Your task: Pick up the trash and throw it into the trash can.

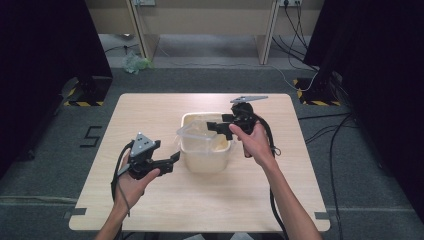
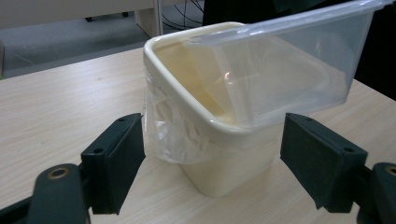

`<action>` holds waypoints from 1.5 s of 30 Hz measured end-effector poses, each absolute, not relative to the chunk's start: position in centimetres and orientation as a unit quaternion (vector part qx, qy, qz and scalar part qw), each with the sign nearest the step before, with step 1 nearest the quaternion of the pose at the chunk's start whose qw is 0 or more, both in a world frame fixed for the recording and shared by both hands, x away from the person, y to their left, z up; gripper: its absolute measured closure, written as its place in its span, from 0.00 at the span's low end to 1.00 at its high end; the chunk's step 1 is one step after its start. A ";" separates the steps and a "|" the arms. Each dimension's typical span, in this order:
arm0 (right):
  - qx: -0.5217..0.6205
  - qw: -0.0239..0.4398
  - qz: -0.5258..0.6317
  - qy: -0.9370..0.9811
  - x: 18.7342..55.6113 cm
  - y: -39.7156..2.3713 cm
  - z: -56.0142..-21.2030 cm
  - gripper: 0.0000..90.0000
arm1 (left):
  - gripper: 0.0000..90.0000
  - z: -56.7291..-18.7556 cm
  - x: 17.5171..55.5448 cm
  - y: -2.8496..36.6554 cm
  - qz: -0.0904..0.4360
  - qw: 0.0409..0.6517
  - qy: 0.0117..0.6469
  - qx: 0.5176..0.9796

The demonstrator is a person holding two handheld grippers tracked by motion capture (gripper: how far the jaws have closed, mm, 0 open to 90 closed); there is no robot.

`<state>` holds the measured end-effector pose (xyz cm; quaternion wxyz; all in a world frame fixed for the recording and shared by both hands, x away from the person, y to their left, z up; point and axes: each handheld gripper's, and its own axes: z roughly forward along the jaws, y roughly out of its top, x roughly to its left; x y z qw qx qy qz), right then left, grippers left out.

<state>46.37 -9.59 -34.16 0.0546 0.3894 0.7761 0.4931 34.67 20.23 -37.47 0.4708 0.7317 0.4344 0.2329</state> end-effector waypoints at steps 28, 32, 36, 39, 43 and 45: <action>0.368 0.126 0.455 0.801 43.0 -10.0 -36.5 0.30 | 0.24 -37.4 38.7 19.1 0.210 0.486 0.459 0.714; 0.352 0.128 0.460 0.805 42.4 -8.9 -35.8 0.30 | 0.24 -36.4 38.1 18.1 0.222 0.488 0.442 0.719; 0.356 0.140 0.455 0.804 42.5 -9.2 -35.2 0.30 | 0.24 -36.2 38.1 18.4 0.230 0.486 0.443 0.717; 0.363 0.141 0.454 0.801 42.7 -9.9 -35.4 0.30 | 0.24 -36.8 38.2 18.8 0.224 0.483 0.451 0.716; 0.369 0.141 0.454 0.799 42.7 -10.5 -35.7 0.30 | 0.24 -37.3 38.2 19.2 0.218 0.479 0.454 0.719; 0.374 0.141 0.451 0.798 42.8 -10.8 -36.0 0.30 | 0.24 -37.6 38.1 19.3 0.215 0.479 0.456 0.719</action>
